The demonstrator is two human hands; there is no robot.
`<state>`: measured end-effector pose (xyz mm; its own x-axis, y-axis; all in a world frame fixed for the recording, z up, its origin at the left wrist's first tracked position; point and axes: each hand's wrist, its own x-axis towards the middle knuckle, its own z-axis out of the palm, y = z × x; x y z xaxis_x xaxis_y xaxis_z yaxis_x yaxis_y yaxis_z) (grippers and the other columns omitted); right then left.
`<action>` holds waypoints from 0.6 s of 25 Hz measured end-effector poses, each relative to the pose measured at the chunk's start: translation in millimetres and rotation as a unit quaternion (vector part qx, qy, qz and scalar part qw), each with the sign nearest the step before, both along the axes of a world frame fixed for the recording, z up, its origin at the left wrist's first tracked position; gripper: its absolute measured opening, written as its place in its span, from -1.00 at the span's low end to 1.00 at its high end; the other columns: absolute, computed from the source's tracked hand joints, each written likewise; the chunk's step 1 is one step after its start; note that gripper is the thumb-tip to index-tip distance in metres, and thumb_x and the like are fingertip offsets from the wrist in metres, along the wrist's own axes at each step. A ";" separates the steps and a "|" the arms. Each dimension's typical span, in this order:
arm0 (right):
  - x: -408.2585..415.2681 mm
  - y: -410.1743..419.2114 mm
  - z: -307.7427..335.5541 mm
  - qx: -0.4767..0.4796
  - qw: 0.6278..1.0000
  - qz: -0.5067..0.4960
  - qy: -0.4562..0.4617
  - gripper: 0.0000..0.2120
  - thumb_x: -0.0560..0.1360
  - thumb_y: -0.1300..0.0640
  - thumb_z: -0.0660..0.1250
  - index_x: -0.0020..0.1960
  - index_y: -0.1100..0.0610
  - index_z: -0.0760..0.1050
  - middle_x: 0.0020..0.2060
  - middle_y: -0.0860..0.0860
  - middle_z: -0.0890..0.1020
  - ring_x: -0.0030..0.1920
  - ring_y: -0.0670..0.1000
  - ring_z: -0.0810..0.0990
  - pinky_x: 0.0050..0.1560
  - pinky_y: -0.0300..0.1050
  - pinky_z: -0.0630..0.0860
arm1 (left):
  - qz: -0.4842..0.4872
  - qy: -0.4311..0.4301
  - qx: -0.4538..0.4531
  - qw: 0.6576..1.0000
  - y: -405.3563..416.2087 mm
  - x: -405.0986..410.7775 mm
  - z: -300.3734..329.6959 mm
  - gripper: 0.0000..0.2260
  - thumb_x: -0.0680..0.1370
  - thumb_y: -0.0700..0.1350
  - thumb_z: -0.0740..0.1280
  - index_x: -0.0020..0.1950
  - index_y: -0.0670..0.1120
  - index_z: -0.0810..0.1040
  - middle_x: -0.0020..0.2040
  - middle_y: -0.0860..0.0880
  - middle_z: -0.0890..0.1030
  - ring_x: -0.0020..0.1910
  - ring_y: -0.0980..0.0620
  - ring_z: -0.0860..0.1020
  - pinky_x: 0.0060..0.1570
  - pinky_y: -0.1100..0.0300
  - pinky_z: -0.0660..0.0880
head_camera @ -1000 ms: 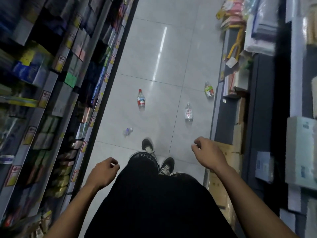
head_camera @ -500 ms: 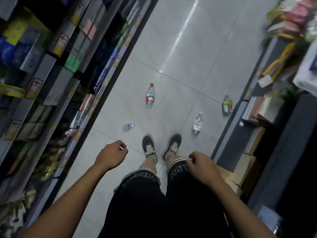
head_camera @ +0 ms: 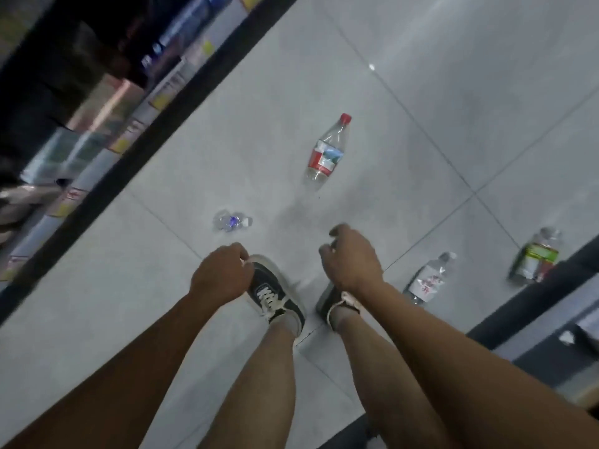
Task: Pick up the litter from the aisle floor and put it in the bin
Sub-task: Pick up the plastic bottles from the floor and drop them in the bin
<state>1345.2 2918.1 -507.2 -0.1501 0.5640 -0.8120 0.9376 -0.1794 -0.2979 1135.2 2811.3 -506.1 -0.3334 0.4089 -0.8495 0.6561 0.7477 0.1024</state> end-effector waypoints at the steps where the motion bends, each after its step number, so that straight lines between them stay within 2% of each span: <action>1: -12.6 13.3 -41.1 0.019 0.999 -0.026 0.005 -0.58 0.60 0.00 0.26 0.40 0.16 0.43 0.23 0.13 0.62 0.23 0.16 0.57 0.21 0.05 0.53 | -0.018 0.020 0.020 0.999 -1.6 -6.0 -45.2 -0.68 0.55 0.03 0.35 0.26 -0.04 0.54 0.22 -0.12 0.56 0.18 -0.16 0.51 0.15 -0.03 0.50; 3: -37.9 36.5 -130.6 0.049 0.996 -0.076 0.006 -0.50 0.62 -0.06 0.29 0.45 0.18 0.34 0.30 0.16 0.54 0.28 0.18 0.54 0.26 0.07 0.49 | -0.064 0.085 0.061 0.993 -9.0 -22.9 -141.8 -0.50 0.49 0.02 0.43 0.38 -0.10 0.44 0.34 -0.22 0.43 0.30 -0.28 0.39 0.20 -0.18 0.48; 5: -59.5 61.2 -202.7 0.071 0.988 -0.135 -0.011 -0.35 0.58 -0.14 0.35 0.50 0.21 0.25 0.34 0.19 0.46 0.34 0.22 0.48 0.30 0.09 0.44 | -0.106 0.131 0.061 0.984 -14.6 -42.6 -217.4 -0.29 0.40 0.02 0.51 0.48 -0.04 0.30 0.44 -0.20 0.30 0.43 -0.35 0.23 0.21 -0.29 0.44; 7: -75.9 81.0 -262.2 0.083 0.976 -0.198 -0.038 -0.13 0.51 -0.23 0.40 0.57 0.22 0.11 0.37 0.21 0.39 0.39 0.24 0.40 0.38 0.13 0.41 | -0.129 0.145 0.053 0.980 -22.0 -56.8 -277.6 -0.20 0.35 0.01 0.53 0.51 0.03 0.24 0.46 -0.17 0.24 0.46 -0.35 0.18 0.14 -0.32 0.44; 9: -87.2 92.7 -309.8 0.095 0.968 -0.224 -0.066 0.03 0.45 -0.26 0.45 0.62 0.21 -0.03 0.40 0.22 0.32 0.41 0.26 0.37 0.41 0.13 0.38 | -0.135 0.132 0.078 0.979 -30.8 -63.5 -317.9 -0.33 0.35 -0.08 0.54 0.41 -0.03 0.36 0.36 -0.20 0.35 0.35 -0.32 0.31 -0.02 -0.28 0.55; 12: -91.4 96.6 -333.5 0.098 0.973 -0.197 -0.068 0.01 0.43 -0.13 0.49 0.61 0.18 -0.06 0.37 0.20 0.29 0.31 0.27 0.49 0.26 0.02 0.44 | -0.148 0.154 0.125 0.969 -40.3 -62.6 -330.8 -0.62 0.42 0.03 0.51 0.13 -0.11 0.53 0.06 -0.20 0.55 0.08 -0.31 0.47 -0.31 -0.06 0.49; 13: -91.4 93.6 -327.5 0.089 0.978 -0.175 -0.065 -0.03 0.43 -0.08 0.49 0.59 0.16 -0.02 0.36 0.18 0.30 0.27 0.26 0.52 0.18 -0.01 0.44 | -0.134 0.151 0.133 0.970 -43.1 -60.7 -325.3 -0.64 0.42 0.08 0.49 0.08 -0.11 0.55 -0.01 -0.18 0.58 0.02 -0.29 0.49 -0.33 0.01 0.42; 15: -85.6 81.8 -298.3 0.064 0.988 -0.131 -0.055 -0.10 0.40 -0.02 0.49 0.56 0.12 0.06 0.32 0.17 0.34 0.22 0.26 0.54 0.14 -0.03 0.46 | -0.100 0.139 0.132 0.976 -45.3 -52.0 -301.2 -0.64 0.42 0.16 0.45 0.03 -0.08 0.59 -0.13 -0.14 0.62 -0.04 -0.25 0.50 -0.26 0.04 0.37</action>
<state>1259.6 2999.9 -805.5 0.1002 0.6710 -0.7347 0.8923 -0.3873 -0.2321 1083.2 2766.0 -807.3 -0.4262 0.6819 -0.5944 0.8166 0.5728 0.0717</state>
